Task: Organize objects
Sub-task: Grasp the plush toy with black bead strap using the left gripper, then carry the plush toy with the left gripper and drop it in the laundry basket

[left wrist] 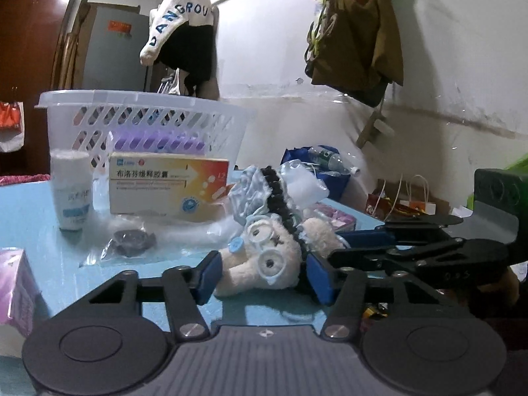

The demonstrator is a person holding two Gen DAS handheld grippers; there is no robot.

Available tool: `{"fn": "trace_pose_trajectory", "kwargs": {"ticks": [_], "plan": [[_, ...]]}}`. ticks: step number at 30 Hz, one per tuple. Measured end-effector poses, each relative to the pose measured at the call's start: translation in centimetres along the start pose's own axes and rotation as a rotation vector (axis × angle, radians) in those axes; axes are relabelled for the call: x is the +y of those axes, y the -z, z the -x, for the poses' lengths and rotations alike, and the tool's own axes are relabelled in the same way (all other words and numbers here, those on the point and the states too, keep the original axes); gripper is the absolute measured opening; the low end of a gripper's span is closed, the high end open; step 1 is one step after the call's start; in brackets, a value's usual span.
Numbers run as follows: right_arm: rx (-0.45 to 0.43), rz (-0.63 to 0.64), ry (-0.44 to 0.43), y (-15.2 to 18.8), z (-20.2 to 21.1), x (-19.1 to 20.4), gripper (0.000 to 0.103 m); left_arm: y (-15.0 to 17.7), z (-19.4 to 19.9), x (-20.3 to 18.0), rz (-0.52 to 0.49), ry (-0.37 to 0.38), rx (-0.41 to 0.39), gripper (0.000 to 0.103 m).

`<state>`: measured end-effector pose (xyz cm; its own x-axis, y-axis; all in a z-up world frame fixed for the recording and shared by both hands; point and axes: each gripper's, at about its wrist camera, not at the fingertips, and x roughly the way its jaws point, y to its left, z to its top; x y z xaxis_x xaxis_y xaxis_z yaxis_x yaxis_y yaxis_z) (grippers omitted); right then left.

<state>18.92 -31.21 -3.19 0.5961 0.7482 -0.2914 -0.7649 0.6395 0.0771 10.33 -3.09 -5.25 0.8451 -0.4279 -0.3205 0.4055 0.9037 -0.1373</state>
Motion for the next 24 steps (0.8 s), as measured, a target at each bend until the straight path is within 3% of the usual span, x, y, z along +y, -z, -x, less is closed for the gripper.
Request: {"fn": "trace_pose_trajectory", "kwargs": {"ticks": [7,9,11,15,24], "plan": [[0.016,0.043,0.028,0.5,-0.3,1.2,0.037,0.1,-0.2,-0.1,-0.017,-0.010,-0.001,0.049],[0.017,0.074,0.041,0.6,-0.3,1.8,0.027,0.1,0.0,-0.7,-0.041,-0.019,-0.006,0.039],[0.017,0.101,0.059,0.7,-0.1,2.4,0.025,0.0,0.1,-1.3,-0.067,-0.016,-0.004,0.033],[0.011,0.120,0.070,0.6,0.1,2.8,0.022,-0.1,0.5,-2.3,-0.108,-0.035,-0.014,0.031],[-0.061,0.150,0.059,-1.4,1.9,3.6,0.021,-1.5,3.6,-2.9,-0.145,-0.043,-0.121,0.030]]}}
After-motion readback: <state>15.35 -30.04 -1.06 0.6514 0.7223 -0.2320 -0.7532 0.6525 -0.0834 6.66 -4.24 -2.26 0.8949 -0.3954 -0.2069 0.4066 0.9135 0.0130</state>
